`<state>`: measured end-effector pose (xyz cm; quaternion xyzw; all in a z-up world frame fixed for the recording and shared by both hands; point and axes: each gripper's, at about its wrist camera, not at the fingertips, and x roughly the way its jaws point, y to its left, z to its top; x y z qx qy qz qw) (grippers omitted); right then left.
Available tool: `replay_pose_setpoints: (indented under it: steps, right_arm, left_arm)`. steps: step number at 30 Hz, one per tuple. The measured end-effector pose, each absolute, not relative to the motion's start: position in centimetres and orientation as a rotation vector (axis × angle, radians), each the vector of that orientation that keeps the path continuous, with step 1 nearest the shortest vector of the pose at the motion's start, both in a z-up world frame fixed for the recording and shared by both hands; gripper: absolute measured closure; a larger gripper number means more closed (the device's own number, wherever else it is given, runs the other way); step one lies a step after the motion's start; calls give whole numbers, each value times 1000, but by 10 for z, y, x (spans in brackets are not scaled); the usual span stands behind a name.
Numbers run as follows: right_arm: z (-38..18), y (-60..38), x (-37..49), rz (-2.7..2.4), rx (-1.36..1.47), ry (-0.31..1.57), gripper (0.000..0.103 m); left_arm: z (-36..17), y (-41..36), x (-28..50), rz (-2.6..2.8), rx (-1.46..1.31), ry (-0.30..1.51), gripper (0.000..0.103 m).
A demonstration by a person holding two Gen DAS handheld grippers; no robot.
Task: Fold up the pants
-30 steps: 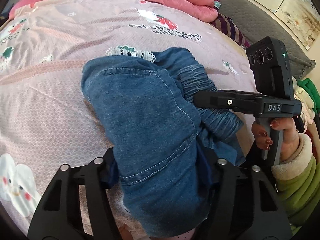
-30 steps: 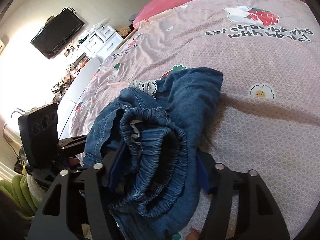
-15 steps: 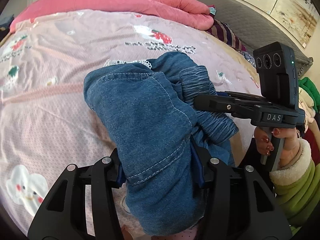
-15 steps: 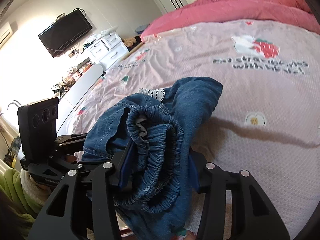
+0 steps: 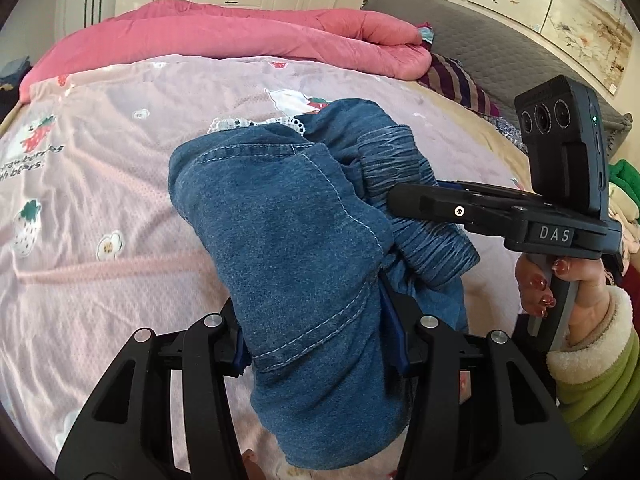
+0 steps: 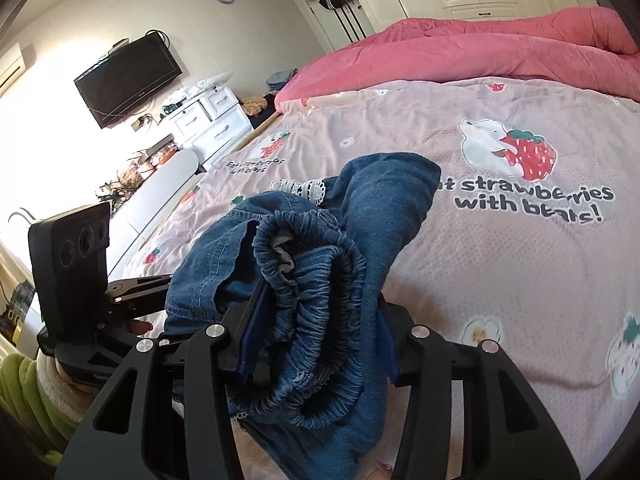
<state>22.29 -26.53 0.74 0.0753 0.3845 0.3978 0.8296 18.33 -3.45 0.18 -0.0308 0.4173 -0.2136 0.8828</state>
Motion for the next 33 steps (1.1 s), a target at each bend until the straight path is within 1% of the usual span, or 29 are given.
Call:
replay_pose_setpoints:
  steps: [13, 23, 33]
  right_arm:
    - [-9, -272, 246, 792, 182, 836, 57]
    - [-35, -268, 255, 754, 186, 905, 57]
    - [-38, -266, 256, 746, 183, 914, 57]
  left_arm:
    - [-14, -47, 207, -439, -65, 875, 61]
    - [-28, -46, 213, -427, -88, 924, 61]
    - [-29, -46, 214, -424, -100, 928, 61]
